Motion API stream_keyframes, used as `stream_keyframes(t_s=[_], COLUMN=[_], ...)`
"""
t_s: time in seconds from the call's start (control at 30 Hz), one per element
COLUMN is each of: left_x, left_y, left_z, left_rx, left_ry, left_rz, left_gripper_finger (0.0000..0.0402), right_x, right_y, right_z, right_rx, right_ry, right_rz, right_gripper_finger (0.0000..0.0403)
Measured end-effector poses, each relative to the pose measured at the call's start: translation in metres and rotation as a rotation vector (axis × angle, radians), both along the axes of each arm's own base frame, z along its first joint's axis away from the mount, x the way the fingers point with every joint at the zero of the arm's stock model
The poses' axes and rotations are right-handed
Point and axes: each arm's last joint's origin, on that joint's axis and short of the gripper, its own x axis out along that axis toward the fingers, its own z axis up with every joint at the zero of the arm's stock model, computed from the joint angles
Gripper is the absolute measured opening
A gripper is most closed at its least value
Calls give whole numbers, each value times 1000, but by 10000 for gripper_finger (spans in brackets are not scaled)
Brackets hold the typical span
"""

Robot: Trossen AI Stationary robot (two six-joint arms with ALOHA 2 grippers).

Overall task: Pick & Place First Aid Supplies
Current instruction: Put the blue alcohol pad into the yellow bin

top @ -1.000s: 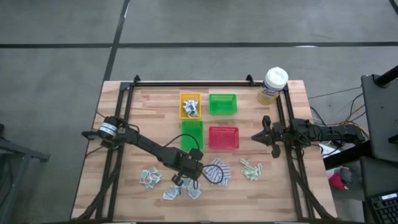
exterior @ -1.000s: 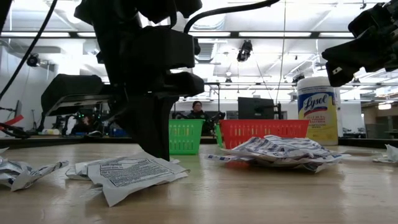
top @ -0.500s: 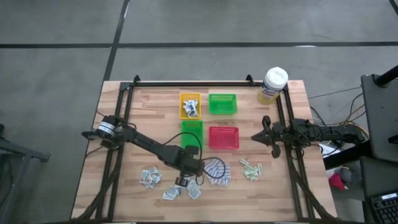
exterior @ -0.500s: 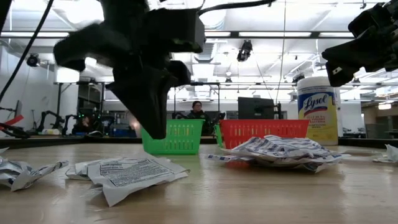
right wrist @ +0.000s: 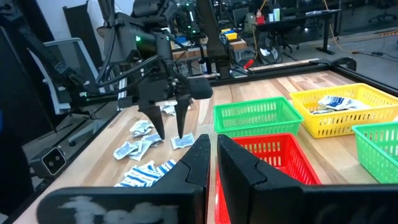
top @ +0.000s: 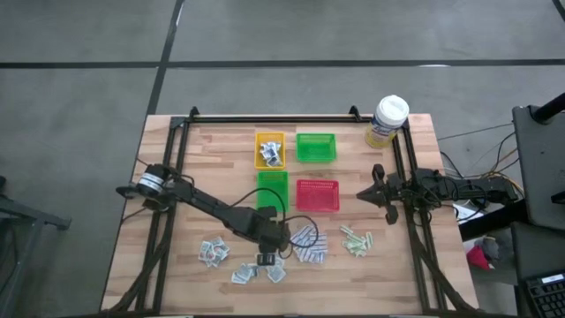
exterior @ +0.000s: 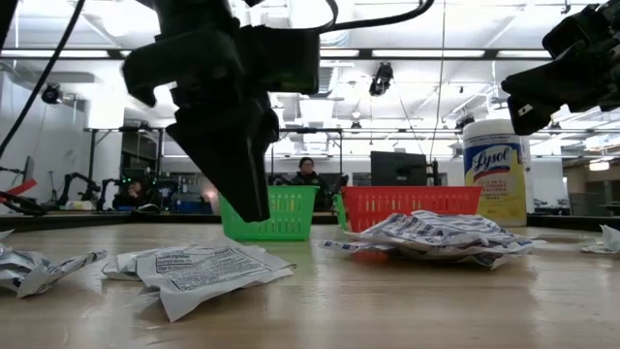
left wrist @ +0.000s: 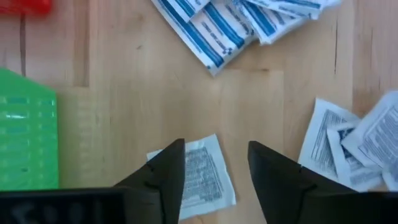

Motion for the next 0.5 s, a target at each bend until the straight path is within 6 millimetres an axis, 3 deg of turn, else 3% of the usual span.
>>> stream_keyframes(t_s=[0.5], left_x=[0], left_y=[0], left_z=[-15], left_rx=[-31], left_ry=[23], left_rz=[129], left_gripper_finger=[172], right_x=[0], right_y=[0], right_z=[0], right_rx=[0], right_ry=[1], right_rz=[0], right_gripper_finger=[28])
